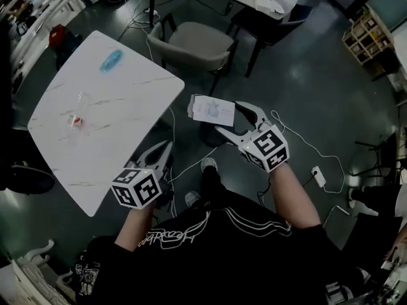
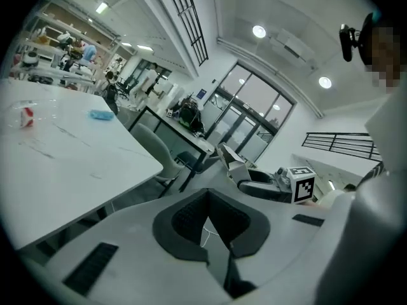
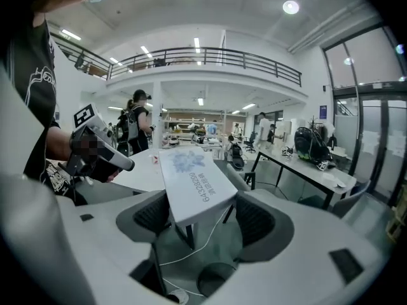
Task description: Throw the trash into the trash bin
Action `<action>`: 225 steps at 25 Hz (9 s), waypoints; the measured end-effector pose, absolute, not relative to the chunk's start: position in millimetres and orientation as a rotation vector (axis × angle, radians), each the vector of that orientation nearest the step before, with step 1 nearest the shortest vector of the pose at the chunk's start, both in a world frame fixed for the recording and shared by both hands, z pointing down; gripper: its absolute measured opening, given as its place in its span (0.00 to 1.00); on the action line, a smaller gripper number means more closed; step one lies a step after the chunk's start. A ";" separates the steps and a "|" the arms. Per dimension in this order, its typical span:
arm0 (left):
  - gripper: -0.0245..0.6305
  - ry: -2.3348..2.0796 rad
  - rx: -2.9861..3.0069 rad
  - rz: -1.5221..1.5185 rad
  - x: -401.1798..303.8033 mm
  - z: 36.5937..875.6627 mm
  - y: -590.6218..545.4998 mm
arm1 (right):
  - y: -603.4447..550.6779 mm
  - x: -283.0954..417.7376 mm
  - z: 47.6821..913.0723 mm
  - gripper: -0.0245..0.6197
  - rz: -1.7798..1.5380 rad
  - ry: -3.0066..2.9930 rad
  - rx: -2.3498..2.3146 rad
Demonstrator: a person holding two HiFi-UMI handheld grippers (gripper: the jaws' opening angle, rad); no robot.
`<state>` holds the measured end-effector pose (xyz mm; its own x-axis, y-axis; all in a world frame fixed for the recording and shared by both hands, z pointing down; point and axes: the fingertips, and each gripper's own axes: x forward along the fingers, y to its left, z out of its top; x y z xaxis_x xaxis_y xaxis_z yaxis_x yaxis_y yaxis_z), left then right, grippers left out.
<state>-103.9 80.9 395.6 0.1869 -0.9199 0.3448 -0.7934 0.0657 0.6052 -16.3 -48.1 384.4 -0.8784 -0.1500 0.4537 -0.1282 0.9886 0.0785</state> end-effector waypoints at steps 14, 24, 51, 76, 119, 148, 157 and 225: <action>0.04 -1.527 1.685 -0.091 -81.1 441.2 -24.5 | -154.0 15.7 444.7 0.58 0.070 -2.589 0.291; 0.04 -1.382 1.481 -0.016 -74.7 563.2 -63.5 | -194.2 17.9 603.0 0.58 0.123 -2.341 0.239; 0.04 -1.178 1.198 0.228 -53.3 765.0 -60.6 | -180.9 44.5 934.4 0.59 0.501 -1.765 0.100; 0.04 -1.281 1.470 0.025 -61.9 602.8 -126.7 | -217.9 -18.5 661.4 0.09 1.083 -2.288 0.135; 0.18 -2.104 1.312 -0.199 -408.4 383.1 229.8 | 104.4 -380.5 345.7 0.09 0.729 -2.551 -0.796; 0.32 -1.934 1.359 0.519 -524.7 550.5 273.9 | 63.4 -410.5 411.5 0.09 0.905 -2.461 -0.373; 0.26 -1.953 1.398 0.555 -526.4 549.8 267.5 | 49.1 -407.0 414.2 0.09 0.984 -2.462 -0.325; 0.25 -1.377 1.950 0.637 -3.7 500.7 -88.0 | -190.9 150.4 479.2 0.09 1.021 -2.663 0.796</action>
<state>-3.7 -88.0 500.7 0.3276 -0.6242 0.7092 -0.9447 -0.2291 0.2347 150.4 -190.9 479.2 -0.8403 -0.4179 0.3454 -0.5417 0.6207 -0.5668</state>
